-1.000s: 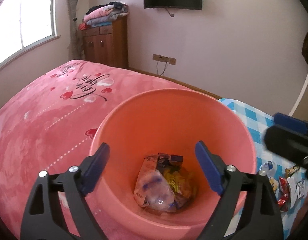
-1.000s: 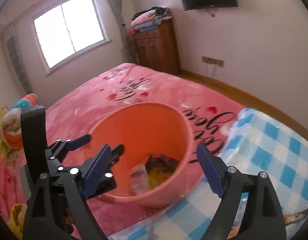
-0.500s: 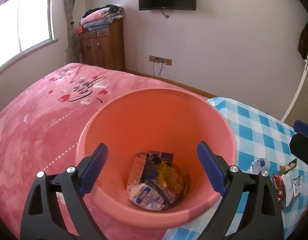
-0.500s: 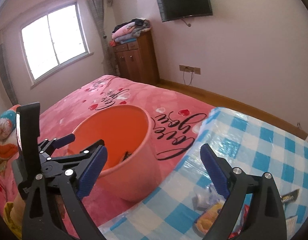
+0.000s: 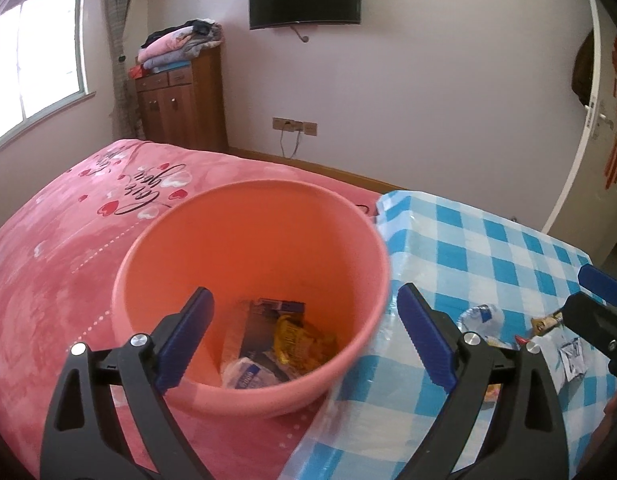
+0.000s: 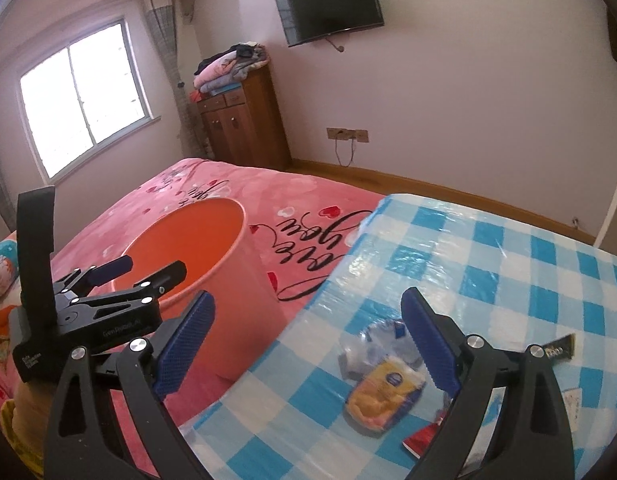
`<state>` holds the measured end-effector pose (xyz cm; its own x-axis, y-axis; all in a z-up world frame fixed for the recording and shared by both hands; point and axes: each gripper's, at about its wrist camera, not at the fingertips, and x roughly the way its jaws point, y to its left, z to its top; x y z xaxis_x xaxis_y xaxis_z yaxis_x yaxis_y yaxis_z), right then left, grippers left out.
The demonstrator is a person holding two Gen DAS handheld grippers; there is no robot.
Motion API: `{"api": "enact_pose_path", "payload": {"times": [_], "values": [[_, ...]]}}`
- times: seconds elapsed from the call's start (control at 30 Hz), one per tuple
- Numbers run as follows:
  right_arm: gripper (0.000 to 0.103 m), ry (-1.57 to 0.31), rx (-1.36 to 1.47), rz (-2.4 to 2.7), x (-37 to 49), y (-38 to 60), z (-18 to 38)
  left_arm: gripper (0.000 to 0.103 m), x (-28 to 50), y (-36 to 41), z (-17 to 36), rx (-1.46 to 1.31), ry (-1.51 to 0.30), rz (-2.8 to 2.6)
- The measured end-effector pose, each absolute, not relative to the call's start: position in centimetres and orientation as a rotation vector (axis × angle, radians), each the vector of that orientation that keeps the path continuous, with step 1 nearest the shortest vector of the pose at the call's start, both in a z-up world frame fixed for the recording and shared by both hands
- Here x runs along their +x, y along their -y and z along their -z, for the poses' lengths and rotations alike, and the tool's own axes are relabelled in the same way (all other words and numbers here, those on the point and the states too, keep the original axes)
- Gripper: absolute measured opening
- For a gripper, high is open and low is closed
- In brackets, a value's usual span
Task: Collect trash
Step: 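Move both tools back over the table toward the remaining trash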
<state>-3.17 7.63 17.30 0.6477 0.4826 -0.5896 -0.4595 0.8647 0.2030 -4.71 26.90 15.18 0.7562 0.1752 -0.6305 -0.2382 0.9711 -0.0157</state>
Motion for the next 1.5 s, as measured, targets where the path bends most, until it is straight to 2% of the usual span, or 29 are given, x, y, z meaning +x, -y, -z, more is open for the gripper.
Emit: {"api": "enact_pose_path", "payload": {"times": [1.0,1.5], "values": [[0.098,-0.598,0.142,-0.352,-9.4,5.7,-14.7,0.094,-7.3,-18.2,-13.4,-0.091,-0.640,0.022],[0.098,-0.641,0.162,-0.260,-12.1,10.3,-12.0,0.094,-8.6,-14.5,-10.9,-0.040,-0.660,0.115]]}}
